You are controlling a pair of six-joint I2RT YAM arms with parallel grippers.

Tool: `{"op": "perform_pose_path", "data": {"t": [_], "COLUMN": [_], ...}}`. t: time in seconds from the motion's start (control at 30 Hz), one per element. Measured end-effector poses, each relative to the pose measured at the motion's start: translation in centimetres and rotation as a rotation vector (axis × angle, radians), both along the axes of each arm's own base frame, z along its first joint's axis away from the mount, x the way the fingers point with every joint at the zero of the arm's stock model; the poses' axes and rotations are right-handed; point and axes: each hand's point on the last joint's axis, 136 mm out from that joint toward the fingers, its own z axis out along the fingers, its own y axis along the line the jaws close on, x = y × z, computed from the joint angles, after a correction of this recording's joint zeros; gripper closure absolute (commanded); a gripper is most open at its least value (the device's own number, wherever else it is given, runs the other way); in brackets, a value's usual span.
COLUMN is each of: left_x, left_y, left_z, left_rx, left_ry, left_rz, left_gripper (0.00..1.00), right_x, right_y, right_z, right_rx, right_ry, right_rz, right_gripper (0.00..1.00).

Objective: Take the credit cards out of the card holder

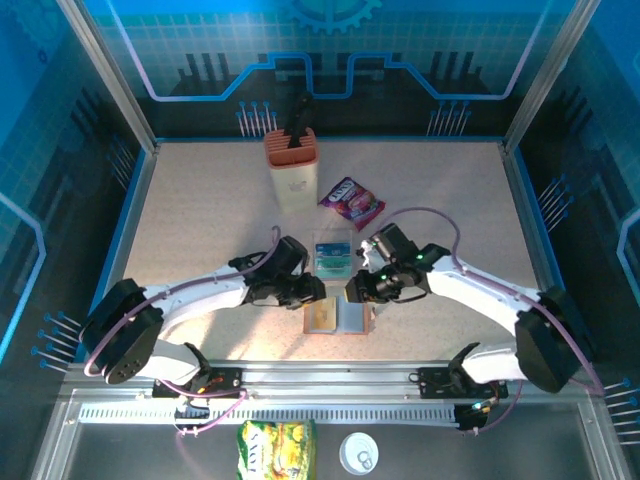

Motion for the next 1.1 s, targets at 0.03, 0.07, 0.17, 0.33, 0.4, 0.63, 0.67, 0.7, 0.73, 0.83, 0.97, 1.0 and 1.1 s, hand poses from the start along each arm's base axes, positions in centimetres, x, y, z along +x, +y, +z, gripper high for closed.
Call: {"op": "perform_pose_path", "data": {"t": [0.03,0.07,0.17,0.33,0.4,0.63,0.67,0.7,0.73,0.83,0.97,1.0,1.1], "left_x": [-0.4,-0.6,-1.1,-1.2,-1.2,-1.2,-1.3,-1.3,-1.3,-1.3,-1.3,-1.3,-1.3], "left_y": [0.4,0.6,0.9,0.9,0.7,0.6,0.7,0.6,0.5,0.5,0.5,0.5,0.5], "left_z": [-0.5,-0.9,-1.5,-1.8,-2.0,-3.8,-4.0,-4.1,-4.0,-4.0,-4.0,-4.1,-4.1], "left_rx": [0.011,0.017,0.025,0.02,0.014,0.042,0.045,0.044,0.039,0.038,0.039,0.039,0.039], "left_ry": [0.012,0.019,0.034,0.038,0.04,0.074,0.079,0.085,0.084,0.084,0.084,0.084,0.084], "left_rz": [0.001,0.001,-0.001,-0.006,-0.009,-0.014,-0.014,-0.017,-0.019,-0.019,-0.018,-0.018,-0.018], "left_gripper": [0.72,0.73,0.79,0.89,0.9,0.94,0.95,0.95,0.95,0.95,0.95,0.95,0.95], "right_x": [0.0,-0.1,-0.3,-0.4,-0.2,0.3,0.4,0.4,0.4,0.3,-0.1,-0.2,-0.4], "right_y": [0.6,1.1,2.4,3.6,3.8,4.5,4.5,4.5,4.5,4.6,4.3,4.2,4.2], "right_z": [-0.4,-0.8,-2.0,-3.3,-3.3,-3.3,-3.4,-3.5,-3.6,-4.1,-5.1,-5.2,-5.5], "right_rx": [-0.002,-0.006,-0.012,-0.004,0.006,0.032,0.032,0.031,0.029,0.027,0.014,0.013,0.014], "right_ry": [0.008,0.013,0.035,0.064,0.06,0.049,0.05,0.052,0.054,0.064,0.087,0.091,0.095], "right_rz": [0.016,0.027,0.055,0.062,0.055,0.049,0.048,0.047,0.048,0.05,0.052,0.052,0.053], "right_gripper": [0.67,0.67,0.68,0.69,0.69,0.69,0.69,0.69,0.69,0.69,0.69,0.69,0.69]}}
